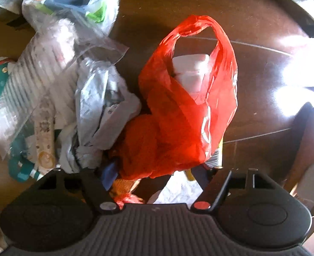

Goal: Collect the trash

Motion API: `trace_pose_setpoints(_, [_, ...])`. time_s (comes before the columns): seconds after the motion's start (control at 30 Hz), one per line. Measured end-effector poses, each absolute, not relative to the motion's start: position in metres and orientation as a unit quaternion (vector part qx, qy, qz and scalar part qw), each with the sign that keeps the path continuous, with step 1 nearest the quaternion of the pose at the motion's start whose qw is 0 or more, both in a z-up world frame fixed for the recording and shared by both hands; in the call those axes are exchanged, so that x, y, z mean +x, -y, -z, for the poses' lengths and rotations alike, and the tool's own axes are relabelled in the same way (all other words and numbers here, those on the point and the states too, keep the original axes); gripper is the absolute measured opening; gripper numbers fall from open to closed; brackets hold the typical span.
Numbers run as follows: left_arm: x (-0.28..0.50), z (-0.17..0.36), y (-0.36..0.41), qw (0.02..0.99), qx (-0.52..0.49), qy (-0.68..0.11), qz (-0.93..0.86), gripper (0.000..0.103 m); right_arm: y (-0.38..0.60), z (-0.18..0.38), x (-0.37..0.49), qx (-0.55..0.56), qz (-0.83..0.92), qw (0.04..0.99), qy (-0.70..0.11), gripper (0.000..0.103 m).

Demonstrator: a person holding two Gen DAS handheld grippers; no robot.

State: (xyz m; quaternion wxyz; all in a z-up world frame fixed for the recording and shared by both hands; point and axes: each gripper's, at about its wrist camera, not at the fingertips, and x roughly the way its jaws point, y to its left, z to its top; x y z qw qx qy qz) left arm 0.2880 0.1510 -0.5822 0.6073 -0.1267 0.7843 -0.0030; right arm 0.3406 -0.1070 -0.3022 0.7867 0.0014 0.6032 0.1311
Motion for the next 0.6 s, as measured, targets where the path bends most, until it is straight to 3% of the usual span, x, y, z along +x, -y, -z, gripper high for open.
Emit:
trace_pose_setpoints(0.1, [0.288,0.578,-0.151,0.611,-0.129,-0.781,0.007,0.042,0.103,0.303,0.341,-0.002,-0.133,0.786,-0.604,0.014])
trace_pose_setpoints(0.13, [0.289,0.577,-0.152,0.612,-0.126,-0.781,0.005,0.028,0.102,0.303,0.342,-0.004,-0.133,0.786,-0.604,0.014])
trace_pose_setpoints(0.4, [0.294,0.547,-0.154,0.625,-0.126,-0.771,0.004,0.015,0.102,0.301,0.338,-0.016,-0.129,0.795,-0.593,0.014])
trace_pose_setpoints(0.6, [0.284,0.494,-0.15,0.635,-0.113,-0.764,-0.013,0.006,0.105,0.291,0.336,-0.016,-0.132,0.807,-0.576,0.014])
